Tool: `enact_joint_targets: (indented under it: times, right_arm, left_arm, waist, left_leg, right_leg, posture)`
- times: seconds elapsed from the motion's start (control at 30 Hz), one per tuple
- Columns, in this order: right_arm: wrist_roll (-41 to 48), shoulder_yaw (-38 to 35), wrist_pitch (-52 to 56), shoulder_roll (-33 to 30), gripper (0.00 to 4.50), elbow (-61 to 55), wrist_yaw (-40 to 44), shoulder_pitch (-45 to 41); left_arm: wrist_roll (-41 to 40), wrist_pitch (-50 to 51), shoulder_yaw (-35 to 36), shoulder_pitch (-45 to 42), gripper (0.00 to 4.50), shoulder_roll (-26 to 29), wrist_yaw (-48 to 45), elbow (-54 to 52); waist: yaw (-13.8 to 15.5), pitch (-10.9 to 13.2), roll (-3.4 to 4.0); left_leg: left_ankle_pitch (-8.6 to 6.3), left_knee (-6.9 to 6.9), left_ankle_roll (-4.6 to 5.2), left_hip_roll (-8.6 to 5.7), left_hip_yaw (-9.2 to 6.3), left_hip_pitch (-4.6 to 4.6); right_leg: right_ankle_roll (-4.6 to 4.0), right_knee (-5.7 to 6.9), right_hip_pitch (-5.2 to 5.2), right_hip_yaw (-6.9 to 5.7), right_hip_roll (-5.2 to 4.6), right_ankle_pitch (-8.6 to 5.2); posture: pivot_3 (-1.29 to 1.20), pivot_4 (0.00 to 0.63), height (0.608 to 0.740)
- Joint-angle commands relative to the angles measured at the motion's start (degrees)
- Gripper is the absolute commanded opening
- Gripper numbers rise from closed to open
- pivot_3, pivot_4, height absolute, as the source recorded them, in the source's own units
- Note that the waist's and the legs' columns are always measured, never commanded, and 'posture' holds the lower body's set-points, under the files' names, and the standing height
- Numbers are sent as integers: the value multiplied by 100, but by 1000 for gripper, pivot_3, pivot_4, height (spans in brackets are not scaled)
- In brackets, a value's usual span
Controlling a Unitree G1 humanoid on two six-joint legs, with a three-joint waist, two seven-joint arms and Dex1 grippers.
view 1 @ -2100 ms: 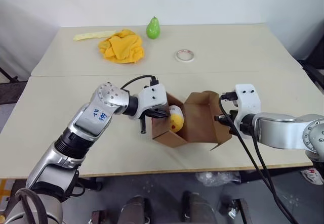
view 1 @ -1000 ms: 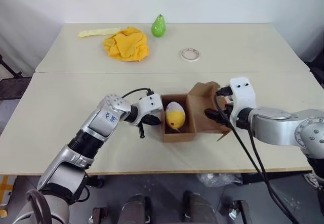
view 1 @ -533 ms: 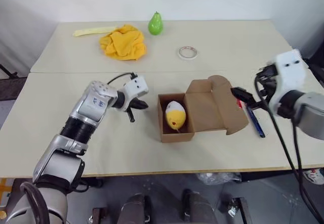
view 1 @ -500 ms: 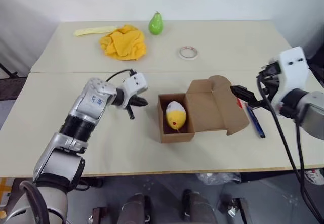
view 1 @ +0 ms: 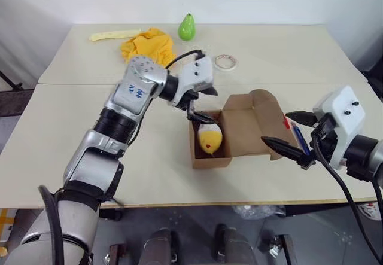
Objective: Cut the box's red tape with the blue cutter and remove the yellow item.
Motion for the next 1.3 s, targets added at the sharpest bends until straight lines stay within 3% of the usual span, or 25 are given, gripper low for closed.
enact_joint_targets:
  times: [0.03,0.2,0.4,0.5,0.77,0.93,1.0,1.3]
  right_arm:
    - [-73,-332,-129,129,4500,-293,-113,108]
    - [-60,-708,-95,372,4500,-660,-408,566]
    - [-37,-938,-117,519,4500,-917,-689,958]
    - [-13,-949,-145,505,4500,-939,-795,993]
    - [-24,-1076,-108,368,4500,-836,-735,982]
    - [-123,-1020,-123,227,4500,-661,-544,855]
    - [-163,-992,-141,181,4500,-591,-456,801]
    - [-557,-859,-655,299,4500,-383,365,436]
  left_arm:
    - [273,-315,-229,-232,4487,-164,-133,255]
    - [864,-1000,-828,-238,4487,-177,-537,550]
    - [1341,-1652,-1065,-297,4487,-389,-414,1120]
    - [1502,-1938,-1072,-325,3926,-524,-231,1416]
    - [1426,-2103,-733,-435,1575,-737,-1,1686]
    - [1016,-1575,-302,-517,325,-738,-338,1384]
    - [879,-1348,-139,-554,107,-738,-424,1285]
    - [-107,386,1160,-1194,100,-547,-132,984]
  waist:
    - [-6,0,0]
    - [0,1,-1]
    - [11,1,-2]
    - [2,1,-1]
    - [3,1,-2]
    - [-3,1,-2]
    - [-1,1,-2]
    - [-9,2,-4]
  left_leg:
    - [0,-1,0,1,0,0]
    - [0,-1,0,1,-2,-1]
    - [-2,8,2,2,-5,-1]
    - [-3,12,5,1,-6,-1]
    - [-2,18,7,3,-7,1]
    - [-2,18,7,3,-7,0]
    - [-2,18,7,3,-7,0]
    - [-2,18,6,2,-6,-1]
  right_leg:
    - [0,0,-1,-1,0,0]
    - [-2,-1,-2,-2,0,0]
    - [-4,2,0,0,-1,0]
    - [-5,5,1,2,-3,0]
    - [-6,11,2,3,-3,1]
    - [-6,11,1,3,-2,1]
    - [-7,11,1,3,-2,1]
    - [-5,13,1,2,-1,2]
  posture:
    - [0,150,740]
    - [0,150,740]
    - [0,150,740]
    - [0,150,740]
    - [0,150,740]
    - [0,150,740]
    - [0,150,740]
    - [0,150,740]
